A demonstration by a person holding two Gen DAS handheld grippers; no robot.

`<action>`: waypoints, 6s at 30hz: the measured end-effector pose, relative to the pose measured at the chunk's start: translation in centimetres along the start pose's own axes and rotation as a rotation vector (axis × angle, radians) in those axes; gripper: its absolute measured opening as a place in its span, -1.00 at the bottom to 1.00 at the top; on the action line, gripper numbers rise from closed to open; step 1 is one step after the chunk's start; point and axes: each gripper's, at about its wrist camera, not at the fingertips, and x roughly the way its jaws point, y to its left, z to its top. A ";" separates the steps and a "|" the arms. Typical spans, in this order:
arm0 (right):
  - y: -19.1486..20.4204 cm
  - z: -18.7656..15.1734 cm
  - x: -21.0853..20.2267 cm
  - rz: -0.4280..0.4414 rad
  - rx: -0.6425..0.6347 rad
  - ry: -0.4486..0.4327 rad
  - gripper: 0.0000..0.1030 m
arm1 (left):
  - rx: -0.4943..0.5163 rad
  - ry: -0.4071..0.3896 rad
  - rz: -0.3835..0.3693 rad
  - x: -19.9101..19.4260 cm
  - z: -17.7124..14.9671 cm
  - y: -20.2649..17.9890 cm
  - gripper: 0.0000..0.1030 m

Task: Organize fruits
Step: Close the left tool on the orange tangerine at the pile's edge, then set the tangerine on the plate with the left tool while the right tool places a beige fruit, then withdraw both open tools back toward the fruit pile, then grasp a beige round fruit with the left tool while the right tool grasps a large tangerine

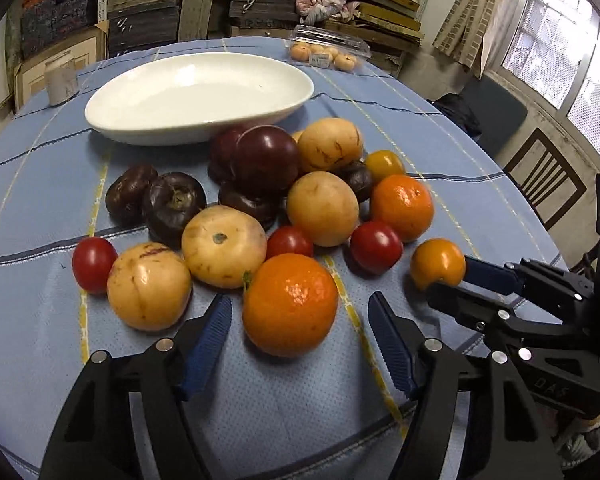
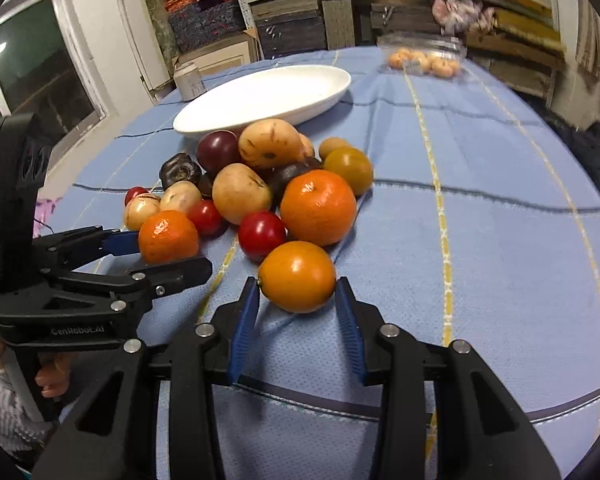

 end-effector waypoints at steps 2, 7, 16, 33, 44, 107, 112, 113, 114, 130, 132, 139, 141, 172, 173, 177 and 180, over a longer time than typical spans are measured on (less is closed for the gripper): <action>0.2 0.1 0.0 0.002 -0.007 -0.003 -0.25 | -0.018 -0.007 0.014 0.2 0.2 0.3 0.37; 0.0 0.1 0.1 0.018 0.000 0.000 -0.25 | 0.001 -0.003 0.042 0.3 0.2 0.4 0.50; 0.1 -0.1 0.0 0.013 0.003 -0.012 -0.25 | 0.099 0.031 0.169 1.1 0.3 -0.8 0.30; -0.1 1.2 -1.6 0.041 -0.003 -0.076 -0.25 | -0.055 -0.088 0.129 -3.4 1.2 1.8 -0.17; 1.4 15.6 2.5 0.062 -0.078 -0.100 -0.66 | -0.102 -0.166 0.148 -2.3 11.5 6.1 -0.17; -3.7 8.2 0.4 -0.038 -0.062 -0.207 0.92 | -0.215 -0.290 0.331 -5.6 2.9 9.9 0.93; -4.3 5.4 -0.7 -0.043 -0.006 -0.230 0.92 | -0.273 -0.365 0.138 -6.6 0.0 10.1 0.93; -4.4 5.0 -0.8 -0.037 0.006 -0.239 0.92 | -0.272 -0.368 0.148 -6.6 0.0 10.1 0.93; -4.5 4.4 -0.9 -0.022 0.021 -0.243 0.92 | -0.270 -0.371 0.161 -6.7 0.0 10.1 0.93; -4.7 4.0 1.7 -0.055 0.034 -0.079 0.92 | -0.094 -0.185 0.196 -2.9 0.8 6.9 0.91; -4.8 4.2 1.9 -0.059 0.040 -0.072 0.92 | -0.081 -0.168 0.178 -2.4 0.9 6.6 0.66; -4.9 4.3 1.7 -0.049 0.047 -0.092 0.88 | -0.093 -0.152 0.139 -1.5 1.1 6.9 0.54; -4.7 4.4 2.1 -0.050 0.029 -0.072 0.64 | -0.087 -0.155 0.135 -1.5 1.1 6.8 0.50; -5.0 4.6 3.8 0.155 0.064 0.007 -0.07 | -0.162 -0.091 0.046 -1.5 0.4 9.0 -0.12; -5.0 4.7 3.8 0.153 0.064 0.006 -0.07 | -0.150 -0.091 0.059 -1.5 0.4 8.8 -0.12; -5.0 4.7 3.9 0.130 0.067 0.004 -0.07 | -0.148 -0.102 0.100 -1.4 0.6 8.8 -0.13; -4.4 4.9 4.5 0.091 0.042 0.014 -0.08 | -0.108 -0.092 0.139 -0.9 0.8 8.0 -0.13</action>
